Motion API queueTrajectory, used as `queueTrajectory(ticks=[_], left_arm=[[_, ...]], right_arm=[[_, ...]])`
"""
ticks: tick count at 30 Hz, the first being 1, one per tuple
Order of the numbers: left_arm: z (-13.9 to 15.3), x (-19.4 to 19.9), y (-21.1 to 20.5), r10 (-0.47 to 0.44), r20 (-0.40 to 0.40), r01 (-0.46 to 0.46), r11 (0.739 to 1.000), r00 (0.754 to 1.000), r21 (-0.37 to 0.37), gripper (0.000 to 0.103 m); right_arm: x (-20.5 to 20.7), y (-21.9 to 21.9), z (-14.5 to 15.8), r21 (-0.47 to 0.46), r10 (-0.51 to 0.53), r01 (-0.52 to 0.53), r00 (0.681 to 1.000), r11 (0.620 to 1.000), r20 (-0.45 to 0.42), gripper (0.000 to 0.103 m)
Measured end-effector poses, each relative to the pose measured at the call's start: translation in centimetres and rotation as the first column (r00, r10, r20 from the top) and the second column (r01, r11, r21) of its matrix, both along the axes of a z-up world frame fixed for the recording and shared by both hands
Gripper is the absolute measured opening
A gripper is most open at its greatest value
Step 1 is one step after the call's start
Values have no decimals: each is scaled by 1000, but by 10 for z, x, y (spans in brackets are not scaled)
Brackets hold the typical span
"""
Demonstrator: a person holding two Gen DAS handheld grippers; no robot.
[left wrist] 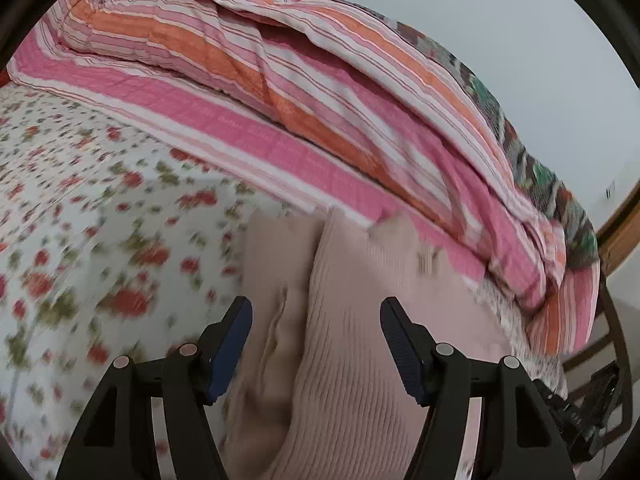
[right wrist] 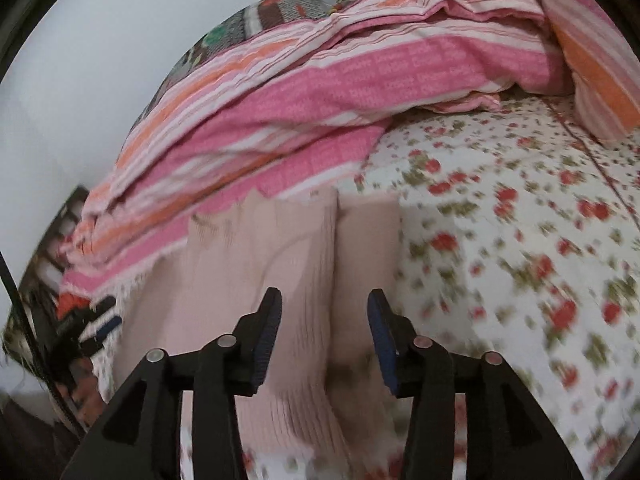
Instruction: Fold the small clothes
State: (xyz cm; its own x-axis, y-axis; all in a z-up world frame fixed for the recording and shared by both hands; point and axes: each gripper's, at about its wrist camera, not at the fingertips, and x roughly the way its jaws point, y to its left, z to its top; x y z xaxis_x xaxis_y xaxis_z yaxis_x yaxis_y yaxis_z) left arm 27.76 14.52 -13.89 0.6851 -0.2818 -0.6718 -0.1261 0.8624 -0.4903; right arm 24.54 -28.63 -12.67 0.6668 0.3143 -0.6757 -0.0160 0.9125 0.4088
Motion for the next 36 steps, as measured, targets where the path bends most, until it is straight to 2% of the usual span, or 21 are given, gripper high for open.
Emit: queueTrajectory(ticks=[4,7,11,13,15,18,22,26,29,30,31,32,33,36], left_arm=[[-3,-46,-1,-32,11,32,999,999,35,67],[-8,-81,0,-53,25,51,998,998,48,67],[-22,-106,-3,-103,19,103,995,994,-1,67],[-27,-106,-9,-121,24,122,991,992,-45,67],[-30,-99,-12,-129,36,132,985,991,-110,67],[-37,-84,-14,-86,39,91,980,996,-177,67],[-44,-62,-13,-16,36,23,977,999,-211,64],[-46,-48,-9,34,14,-30,976,999,-215,52],[-48,-43,-4,49,0,-48,974,999,-220,37],[-50,-42,-3,51,-7,-51,973,999,-224,30],[-51,-41,-2,48,-12,-50,971,999,-235,26],[-52,-41,0,47,-10,-48,966,999,-254,24],[-52,-43,3,44,-2,-43,963,999,-266,19],[-46,-51,7,35,19,-29,962,999,-270,12]], right_arm=[[-33,1,-3,-13,34,-34,999,999,-3,57],[-56,6,-11,-28,83,-83,997,996,-4,57],[-68,13,-29,-32,116,-116,993,993,-25,57],[-71,16,-33,-3,112,-112,993,994,-24,58],[-70,17,-36,66,112,-110,993,992,-21,58],[-65,17,-44,157,81,-77,997,985,-19,58],[-55,14,-49,221,7,-1,1000,975,-26,58],[-39,14,-49,252,-42,52,998,966,-45,58],[-26,13,-49,272,-82,98,994,957,-67,57],[-22,14,-49,259,-93,109,993,960,-74,51],[-19,14,-49,242,-105,122,991,963,-80,37],[-15,15,-50,230,-110,128,990,965,-89,28],[-12,14,-52,251,-94,117,990,961,-102,13],[-17,9,-52,302,-100,128,989,945,-108,10]])
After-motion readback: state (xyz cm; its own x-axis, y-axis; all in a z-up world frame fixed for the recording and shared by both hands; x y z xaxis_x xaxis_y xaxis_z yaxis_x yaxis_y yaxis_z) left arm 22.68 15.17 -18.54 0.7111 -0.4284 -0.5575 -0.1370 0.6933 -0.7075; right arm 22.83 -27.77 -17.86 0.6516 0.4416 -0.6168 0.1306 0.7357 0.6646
